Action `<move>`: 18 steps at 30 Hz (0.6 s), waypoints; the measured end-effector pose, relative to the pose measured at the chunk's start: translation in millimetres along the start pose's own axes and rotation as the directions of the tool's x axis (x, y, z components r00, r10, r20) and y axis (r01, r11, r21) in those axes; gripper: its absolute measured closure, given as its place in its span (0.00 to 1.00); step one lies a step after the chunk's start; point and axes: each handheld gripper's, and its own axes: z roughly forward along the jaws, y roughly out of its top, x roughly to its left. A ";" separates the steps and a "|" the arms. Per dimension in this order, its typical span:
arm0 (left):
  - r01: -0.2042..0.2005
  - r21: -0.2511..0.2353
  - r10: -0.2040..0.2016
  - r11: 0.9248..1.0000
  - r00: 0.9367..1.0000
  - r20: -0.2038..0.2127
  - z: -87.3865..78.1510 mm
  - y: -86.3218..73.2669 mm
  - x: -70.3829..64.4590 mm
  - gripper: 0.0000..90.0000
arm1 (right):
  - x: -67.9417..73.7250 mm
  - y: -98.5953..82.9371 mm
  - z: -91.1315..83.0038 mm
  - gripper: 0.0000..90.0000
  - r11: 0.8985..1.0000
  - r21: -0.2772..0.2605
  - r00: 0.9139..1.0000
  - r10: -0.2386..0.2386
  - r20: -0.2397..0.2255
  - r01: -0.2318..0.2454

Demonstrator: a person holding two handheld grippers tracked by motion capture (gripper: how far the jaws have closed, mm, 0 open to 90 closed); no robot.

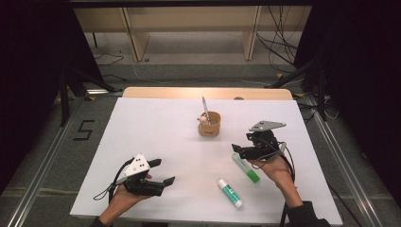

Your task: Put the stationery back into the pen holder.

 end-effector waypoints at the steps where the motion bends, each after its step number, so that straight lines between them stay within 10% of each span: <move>1: 0.001 0.000 -0.001 1.000 1.000 0.001 0.1 -0.2 0.2 0.18 | -0.1 -1.7 -0.7 0.33 1.000 0.014 1.000 -0.003 -0.007 0.003; 18: -0.006 0.000 0.006 1.000 1.000 0.003 -0.1 0.5 -0.5 0.18 | 3.6 -23.3 11.5 0.38 0.972 0.236 1.000 0.007 0.005 -0.008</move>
